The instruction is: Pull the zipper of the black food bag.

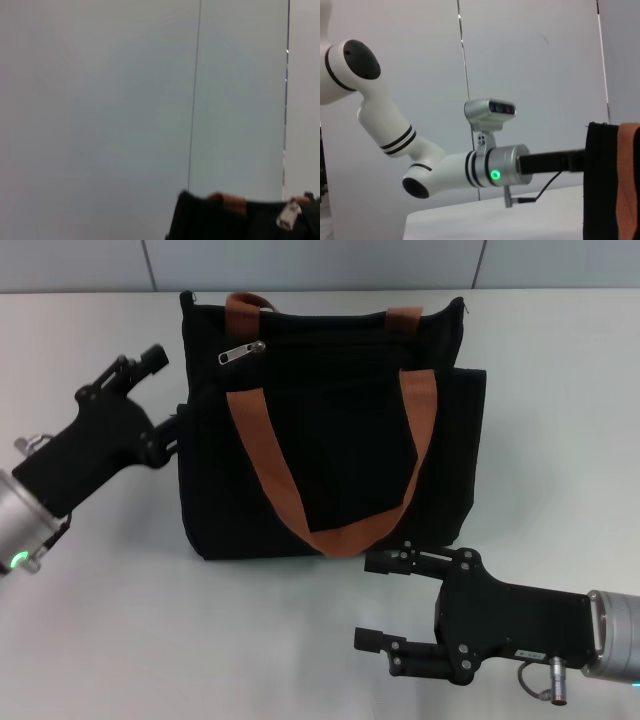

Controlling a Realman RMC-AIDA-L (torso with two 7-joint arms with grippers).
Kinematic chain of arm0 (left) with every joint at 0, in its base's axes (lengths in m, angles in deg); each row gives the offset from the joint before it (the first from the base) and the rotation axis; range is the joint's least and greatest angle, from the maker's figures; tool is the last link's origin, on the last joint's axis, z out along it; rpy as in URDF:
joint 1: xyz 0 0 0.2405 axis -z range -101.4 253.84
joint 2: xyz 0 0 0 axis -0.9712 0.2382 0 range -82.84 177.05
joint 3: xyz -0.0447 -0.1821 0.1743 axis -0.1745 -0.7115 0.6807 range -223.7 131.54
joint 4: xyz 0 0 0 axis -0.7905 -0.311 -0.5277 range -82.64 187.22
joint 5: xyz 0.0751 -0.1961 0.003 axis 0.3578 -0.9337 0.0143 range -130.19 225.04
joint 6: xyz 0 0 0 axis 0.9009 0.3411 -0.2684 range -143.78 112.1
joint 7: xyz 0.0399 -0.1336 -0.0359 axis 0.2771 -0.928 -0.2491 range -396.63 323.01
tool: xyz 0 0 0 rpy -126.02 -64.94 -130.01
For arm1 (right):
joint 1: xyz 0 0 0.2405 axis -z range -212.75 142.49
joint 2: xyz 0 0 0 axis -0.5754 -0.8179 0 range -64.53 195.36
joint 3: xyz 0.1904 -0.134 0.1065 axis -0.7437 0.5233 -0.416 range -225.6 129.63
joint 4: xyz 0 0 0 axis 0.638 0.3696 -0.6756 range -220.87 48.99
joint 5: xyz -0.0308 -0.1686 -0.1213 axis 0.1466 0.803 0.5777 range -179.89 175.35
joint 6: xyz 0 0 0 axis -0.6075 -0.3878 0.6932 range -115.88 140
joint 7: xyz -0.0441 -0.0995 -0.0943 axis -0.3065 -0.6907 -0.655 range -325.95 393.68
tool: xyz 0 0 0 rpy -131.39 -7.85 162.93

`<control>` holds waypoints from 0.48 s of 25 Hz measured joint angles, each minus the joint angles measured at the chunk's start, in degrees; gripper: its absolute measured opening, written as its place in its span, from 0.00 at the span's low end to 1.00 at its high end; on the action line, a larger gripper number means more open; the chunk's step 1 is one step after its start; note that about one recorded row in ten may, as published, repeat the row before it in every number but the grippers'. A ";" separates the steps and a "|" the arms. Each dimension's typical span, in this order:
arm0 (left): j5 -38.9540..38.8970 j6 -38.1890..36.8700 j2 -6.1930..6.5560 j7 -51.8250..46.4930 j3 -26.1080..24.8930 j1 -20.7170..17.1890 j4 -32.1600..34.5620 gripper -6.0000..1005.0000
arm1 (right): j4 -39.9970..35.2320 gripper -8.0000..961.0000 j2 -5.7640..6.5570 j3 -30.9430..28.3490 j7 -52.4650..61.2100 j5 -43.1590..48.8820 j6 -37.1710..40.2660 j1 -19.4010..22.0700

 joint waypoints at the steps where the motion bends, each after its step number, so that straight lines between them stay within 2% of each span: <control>1: -0.27 0.13 -0.04 0.00 -0.02 0.43 -0.12 0.83 | 0.16 0.77 -0.03 0.00 0.00 0.00 -0.16 -0.17; 7: -1.55 3.65 -0.11 0.35 -1.37 3.28 -2.03 0.83 | 0.75 0.77 -0.04 0.00 0.00 0.00 -0.29 -0.36; 12: -4.56 4.33 -0.11 3.72 -3.52 3.55 -4.85 0.83 | 1.03 0.77 -0.04 0.00 -0.26 0.00 -0.29 -0.39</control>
